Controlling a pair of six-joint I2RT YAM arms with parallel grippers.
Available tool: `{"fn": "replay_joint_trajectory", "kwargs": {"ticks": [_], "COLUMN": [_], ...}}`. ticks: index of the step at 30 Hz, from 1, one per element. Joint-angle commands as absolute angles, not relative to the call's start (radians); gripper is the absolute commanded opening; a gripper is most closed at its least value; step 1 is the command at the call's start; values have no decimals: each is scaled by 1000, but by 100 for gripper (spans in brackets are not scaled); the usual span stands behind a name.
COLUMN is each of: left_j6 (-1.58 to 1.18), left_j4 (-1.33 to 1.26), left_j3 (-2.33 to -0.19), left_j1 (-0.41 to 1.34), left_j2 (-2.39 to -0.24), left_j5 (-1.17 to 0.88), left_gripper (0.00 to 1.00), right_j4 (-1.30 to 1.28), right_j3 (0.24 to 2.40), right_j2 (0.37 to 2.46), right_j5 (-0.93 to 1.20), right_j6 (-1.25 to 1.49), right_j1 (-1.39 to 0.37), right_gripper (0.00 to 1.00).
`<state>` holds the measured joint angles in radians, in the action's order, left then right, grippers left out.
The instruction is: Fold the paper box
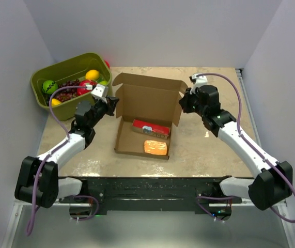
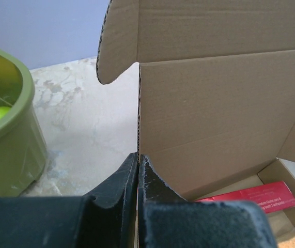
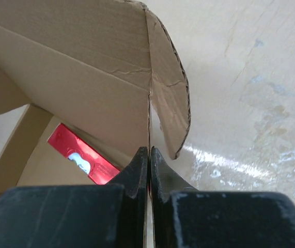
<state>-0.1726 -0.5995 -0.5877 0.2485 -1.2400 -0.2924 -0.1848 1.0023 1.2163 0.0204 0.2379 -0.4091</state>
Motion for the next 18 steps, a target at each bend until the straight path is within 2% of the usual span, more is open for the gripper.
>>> {"fn": "replay_joint_trajectory", "kwargs": {"ticks": [1, 7, 18], "left_j6": [-147, -135, -169], "left_j4": [-630, -682, -830], "left_j3": [-702, -778, -720], "left_j1": [271, 316, 408], "left_j2": [-1293, -1411, -1526], "left_j5": [-230, -158, -23], "left_gripper": [0, 0, 0], "right_j4": [-3, 150, 463], "right_j3": [1140, 1172, 941], "right_j2": [1297, 1384, 1390], "right_j5": [-86, -167, -346], "right_j6": [253, 250, 275], "right_j1": [-422, -431, -525], "right_gripper": [0, 0, 0]}}
